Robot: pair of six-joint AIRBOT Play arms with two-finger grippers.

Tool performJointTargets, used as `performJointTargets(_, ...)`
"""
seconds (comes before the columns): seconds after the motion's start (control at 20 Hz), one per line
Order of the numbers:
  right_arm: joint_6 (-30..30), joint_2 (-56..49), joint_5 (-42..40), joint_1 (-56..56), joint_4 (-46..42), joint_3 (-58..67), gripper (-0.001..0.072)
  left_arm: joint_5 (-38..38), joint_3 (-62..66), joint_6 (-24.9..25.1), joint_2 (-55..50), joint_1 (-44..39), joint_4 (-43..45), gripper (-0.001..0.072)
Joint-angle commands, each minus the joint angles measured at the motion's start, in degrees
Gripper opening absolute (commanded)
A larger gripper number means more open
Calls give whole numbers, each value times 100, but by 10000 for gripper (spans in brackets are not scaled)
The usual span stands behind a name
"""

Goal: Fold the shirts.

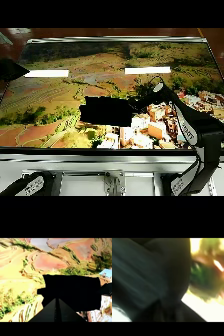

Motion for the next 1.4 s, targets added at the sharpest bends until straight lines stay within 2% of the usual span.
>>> performJointTargets(0.0, -339, 13, -63, 44, 319, 9, 67, -2, -2, -15, -4, 4, -7, 41)
performJointTargets(0.05, -691, 162, 42, -31, 396, 76, 66, -2, -2, -15, -4, 4, -7, 41)
performJointTargets(0.15, -846, 636, 173, -310, 352, 422, 66, 2, -2, -11, -7, 4, -4, 41)
performJointTargets(0.3, -275, 1381, 922, -935, 243, 1749, 65, 48, -2, 13, -31, 4, -4, 41)
performJointTargets(0.4, 330, 1635, 1331, -1276, -393, 2942, 65, 90, -2, 11, -66, 4, -4, 41)
performJointTargets(0.55, 684, 1668, 2253, -1882, -1344, 4389, 65, 90, -2, 13, -70, -4, -46, 42)
performJointTargets(0.7, 682, 1757, 3117, -2621, -1386, 4448, 65, 87, -2, 13, -72, -33, -46, 41)
performJointTargets(0.8, 575, 1753, 3407, -2977, -1384, 4448, 65, 87, -2, 13, -72, -72, -46, 42)
performJointTargets(0.95, 417, 1753, 3257, -3185, -1419, 4446, 65, 87, -2, 13, -81, -133, -42, 42)
performJointTargets(1.1, 413, 1746, 2629, -3156, -1515, 4404, 65, 87, -2, 11, -107, -162, -44, 42)
performJointTargets(1.25, 402, 1746, 2009, -3156, -1106, 4142, 65, 90, -2, 11, -140, -175, -42, 42)
performJointTargets(1.35, 188, 1742, 1617, -3156, -1008, 4100, 66, 87, -2, 11, -140, -175, -44, 42)
